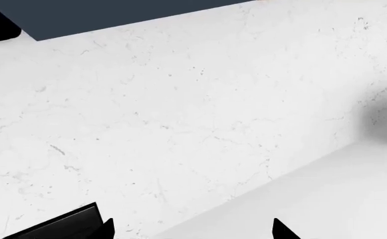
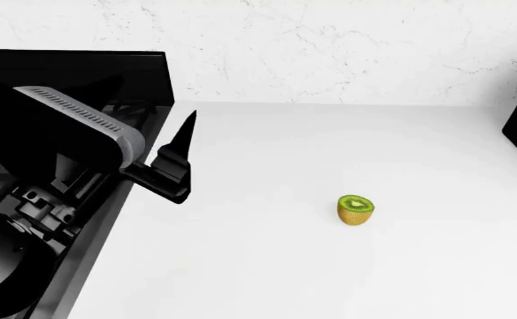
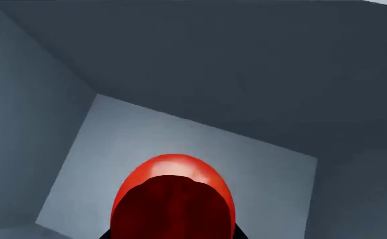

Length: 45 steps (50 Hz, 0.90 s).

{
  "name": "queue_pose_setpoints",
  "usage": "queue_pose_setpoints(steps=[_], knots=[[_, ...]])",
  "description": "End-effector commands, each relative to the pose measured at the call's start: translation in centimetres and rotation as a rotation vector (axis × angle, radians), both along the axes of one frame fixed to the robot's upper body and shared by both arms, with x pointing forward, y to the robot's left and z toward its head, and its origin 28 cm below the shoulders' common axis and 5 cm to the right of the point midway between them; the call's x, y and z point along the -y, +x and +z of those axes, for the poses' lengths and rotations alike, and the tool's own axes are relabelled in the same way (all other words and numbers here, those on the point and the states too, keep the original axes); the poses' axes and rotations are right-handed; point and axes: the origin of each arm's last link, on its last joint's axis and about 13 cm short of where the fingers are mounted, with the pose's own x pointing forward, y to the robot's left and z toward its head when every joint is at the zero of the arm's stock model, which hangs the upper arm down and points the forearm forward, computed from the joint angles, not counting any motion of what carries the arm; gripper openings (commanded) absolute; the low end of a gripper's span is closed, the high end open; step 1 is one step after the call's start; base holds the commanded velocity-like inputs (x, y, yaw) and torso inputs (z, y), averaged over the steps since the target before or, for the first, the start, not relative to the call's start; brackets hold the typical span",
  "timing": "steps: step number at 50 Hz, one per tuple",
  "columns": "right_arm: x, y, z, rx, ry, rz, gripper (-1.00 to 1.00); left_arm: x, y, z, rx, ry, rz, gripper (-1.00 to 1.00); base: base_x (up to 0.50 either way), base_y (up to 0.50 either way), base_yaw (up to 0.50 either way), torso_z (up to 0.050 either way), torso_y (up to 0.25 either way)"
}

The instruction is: Pick the tomato, kiwi from the counter and place them in the cabinet. Then close the cabinet.

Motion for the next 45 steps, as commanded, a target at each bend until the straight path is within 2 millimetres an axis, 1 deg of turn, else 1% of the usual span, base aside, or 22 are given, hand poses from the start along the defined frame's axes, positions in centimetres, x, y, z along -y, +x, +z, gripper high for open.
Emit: queue_pose_setpoints(steps=[1, 24, 25, 37, 45], knots=[[0.49, 0.11, -0.61, -0.128, 0.03, -0.051, -1.0, -0.08, 0.06, -0.14, -0.003, 0.0, 0.003, 1.0, 0.0, 0.0, 0.0, 0.0, 0.0], [0.68, 0.38, -1.51, -0.233, 0.03, -0.094, -1.0, -0.21, 0.13, -0.36, -0.009, -0.001, 0.009, 1.0, 0.0, 0.0, 0.0, 0.0, 0.0], [0.68, 0.39, -1.53, -0.235, 0.028, -0.095, 1.0, -0.21, 0.13, -0.35, -0.008, -0.001, 0.009, 1.0, 0.0, 0.0, 0.0, 0.0, 0.0], [0.75, 0.34, -1.48, -0.235, 0.025, -0.102, 1.0, -0.25, 0.08, -0.31, -0.007, -0.002, 0.009, 1.0, 0.0, 0.0, 0.0, 0.0, 0.0], [0.62, 0.15, -0.88, -0.169, 0.002, -0.076, 1.0, -0.25, 0.09, -0.45, -0.009, -0.002, 0.009, 1.0, 0.0, 0.0, 0.0, 0.0, 0.0]])
